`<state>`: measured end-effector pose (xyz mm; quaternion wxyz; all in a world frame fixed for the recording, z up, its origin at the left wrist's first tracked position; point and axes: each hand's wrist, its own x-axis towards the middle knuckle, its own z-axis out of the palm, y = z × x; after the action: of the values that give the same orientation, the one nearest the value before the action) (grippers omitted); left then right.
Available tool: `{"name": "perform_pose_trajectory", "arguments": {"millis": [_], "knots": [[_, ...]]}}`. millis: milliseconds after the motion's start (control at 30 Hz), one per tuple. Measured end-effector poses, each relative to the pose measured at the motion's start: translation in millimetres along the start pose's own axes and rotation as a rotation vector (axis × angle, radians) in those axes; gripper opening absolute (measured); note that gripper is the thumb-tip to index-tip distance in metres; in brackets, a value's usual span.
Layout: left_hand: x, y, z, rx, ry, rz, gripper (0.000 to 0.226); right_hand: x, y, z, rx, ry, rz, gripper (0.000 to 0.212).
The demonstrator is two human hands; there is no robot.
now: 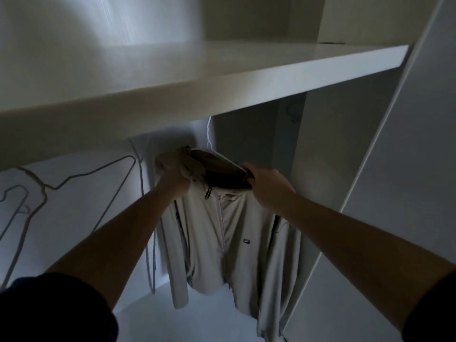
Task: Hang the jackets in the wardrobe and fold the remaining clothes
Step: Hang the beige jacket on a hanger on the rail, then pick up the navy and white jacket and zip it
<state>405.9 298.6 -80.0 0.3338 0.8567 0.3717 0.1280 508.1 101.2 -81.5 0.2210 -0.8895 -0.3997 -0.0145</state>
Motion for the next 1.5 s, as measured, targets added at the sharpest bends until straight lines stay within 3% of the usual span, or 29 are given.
{"name": "perform_pose_trajectory", "arguments": {"millis": [200, 400, 600, 733, 1100, 1300, 1500], "knots": [[-88, 10, 7, -0.145, -0.103, 0.091, 0.047, -73, -4, -27, 0.144, 0.071, 0.045, 0.054], [-243, 43, 32, -0.519, -0.184, 0.183, 0.014, -237, -2, -74, 0.442, 0.151, 0.064, 0.04], [-442, 126, 119, -0.653, -0.466, 0.387, 0.017, -462, 59, -143, 0.558, 0.35, 0.379, 0.032], [-573, 193, 191, -0.772, -0.702, 0.502, 0.02, -620, 106, -193, 0.572, 0.506, 0.62, 0.039], [-887, 329, 336, -0.656, -1.449, 0.78, 0.017, -970, 161, -286, 0.41, 1.188, 1.173, 0.035], [-990, 372, 388, -0.573, -1.681, 0.891, 0.021, -1074, 174, -298, 0.351, 1.399, 1.366, 0.031], [-1079, 423, 471, -0.407, -1.866, 1.002, 0.023, -1159, 239, -321, 0.314, 1.57, 1.495, 0.029]]}}
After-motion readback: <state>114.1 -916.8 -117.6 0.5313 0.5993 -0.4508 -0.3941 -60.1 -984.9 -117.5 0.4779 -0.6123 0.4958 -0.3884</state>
